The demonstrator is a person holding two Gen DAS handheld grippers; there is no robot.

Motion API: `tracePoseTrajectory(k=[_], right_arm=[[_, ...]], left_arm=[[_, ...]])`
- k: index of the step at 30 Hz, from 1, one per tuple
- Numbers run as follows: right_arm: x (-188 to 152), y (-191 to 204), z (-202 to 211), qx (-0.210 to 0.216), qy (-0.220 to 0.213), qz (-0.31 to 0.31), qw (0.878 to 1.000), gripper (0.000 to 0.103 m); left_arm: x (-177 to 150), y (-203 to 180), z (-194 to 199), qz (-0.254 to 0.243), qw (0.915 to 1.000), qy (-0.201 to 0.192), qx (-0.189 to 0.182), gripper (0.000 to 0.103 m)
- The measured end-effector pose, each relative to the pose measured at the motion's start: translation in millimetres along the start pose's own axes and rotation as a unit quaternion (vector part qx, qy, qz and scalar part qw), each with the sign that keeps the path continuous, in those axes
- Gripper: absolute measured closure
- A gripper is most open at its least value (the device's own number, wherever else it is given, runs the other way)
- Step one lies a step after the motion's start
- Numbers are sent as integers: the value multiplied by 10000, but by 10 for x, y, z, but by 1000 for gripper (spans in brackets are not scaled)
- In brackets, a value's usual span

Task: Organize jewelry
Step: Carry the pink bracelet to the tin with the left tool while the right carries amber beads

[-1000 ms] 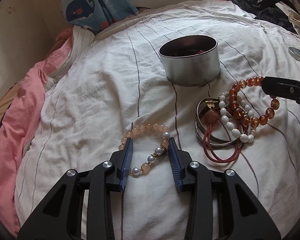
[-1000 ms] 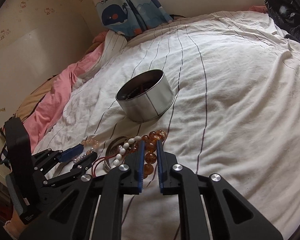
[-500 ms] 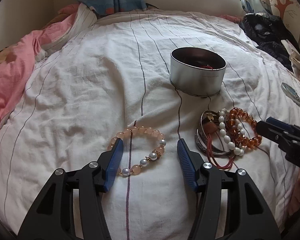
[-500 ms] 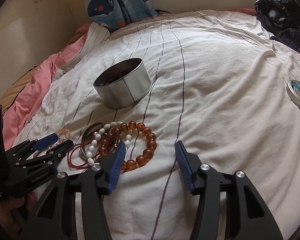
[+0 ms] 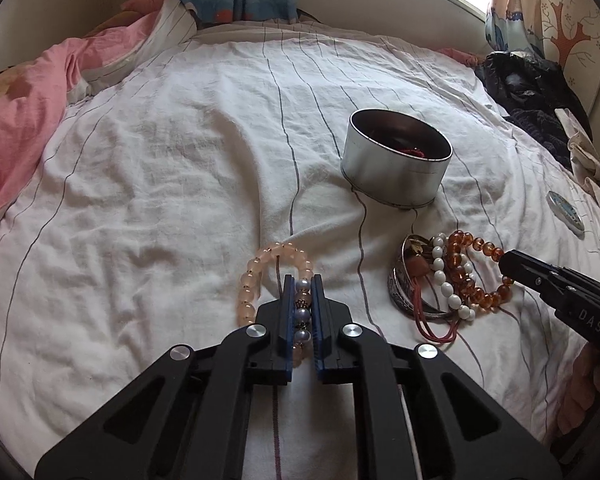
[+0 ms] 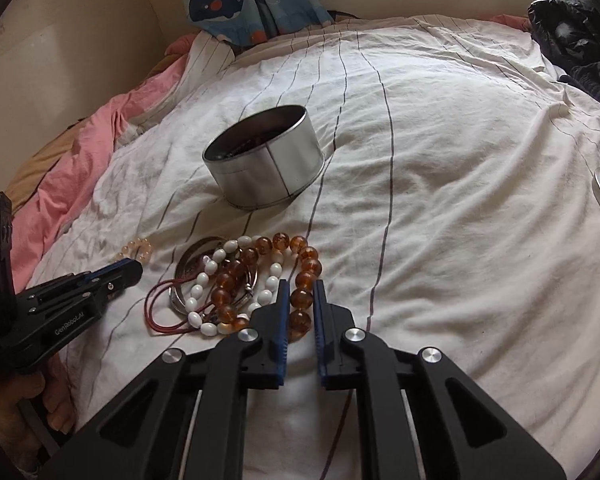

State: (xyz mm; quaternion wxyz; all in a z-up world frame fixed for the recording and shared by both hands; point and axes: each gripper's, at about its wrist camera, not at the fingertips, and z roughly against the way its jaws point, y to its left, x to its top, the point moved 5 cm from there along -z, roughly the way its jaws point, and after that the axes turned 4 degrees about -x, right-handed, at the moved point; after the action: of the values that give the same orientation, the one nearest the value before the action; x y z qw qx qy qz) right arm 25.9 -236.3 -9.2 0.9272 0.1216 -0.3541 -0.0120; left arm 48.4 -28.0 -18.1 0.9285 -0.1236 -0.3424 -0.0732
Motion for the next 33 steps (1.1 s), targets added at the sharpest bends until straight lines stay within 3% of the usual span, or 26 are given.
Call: tracePoseTrajectory(k=[2,7,8,9,10,14,16,18,26,33], right_arm=[[45,-5,77,9,-183,-20,9998,91],[59,-35,22,-174,-104,-55,9998,87],[66,-47,7,-252,-91,-70,9996,75],[69,-57,-10,-287,-87,-100,9995,49],[59,-70,-35,-330,-56,-108,9994,45],[-40,-54,-240,-608,376,137,9973,47],[-44,-2,-239,-419,445,236,9979,82],[-48,-7,-205,-215,414,133,9988,91],[129,5,213,782,-493,-440,9948,91],[224,14,328,1234,-736,-637,9876,91]], left_arm=[[18,3,45,20,10000,-72,-62,96],[14,20,38,69,9999,-32,-136,96],[8,27,30,87,9999,-17,-141,96],[0,34,19,95,9999,8,-135,96],[-9,37,-1,100,9998,55,-137,96],[-57,55,-87,172,9996,227,-77,95],[-57,46,-95,146,9995,263,-42,95],[-42,30,-66,126,9996,228,-98,95],[102,-99,120,34,9996,-47,-291,96],[193,-197,146,-219,9997,-125,-21,96]])
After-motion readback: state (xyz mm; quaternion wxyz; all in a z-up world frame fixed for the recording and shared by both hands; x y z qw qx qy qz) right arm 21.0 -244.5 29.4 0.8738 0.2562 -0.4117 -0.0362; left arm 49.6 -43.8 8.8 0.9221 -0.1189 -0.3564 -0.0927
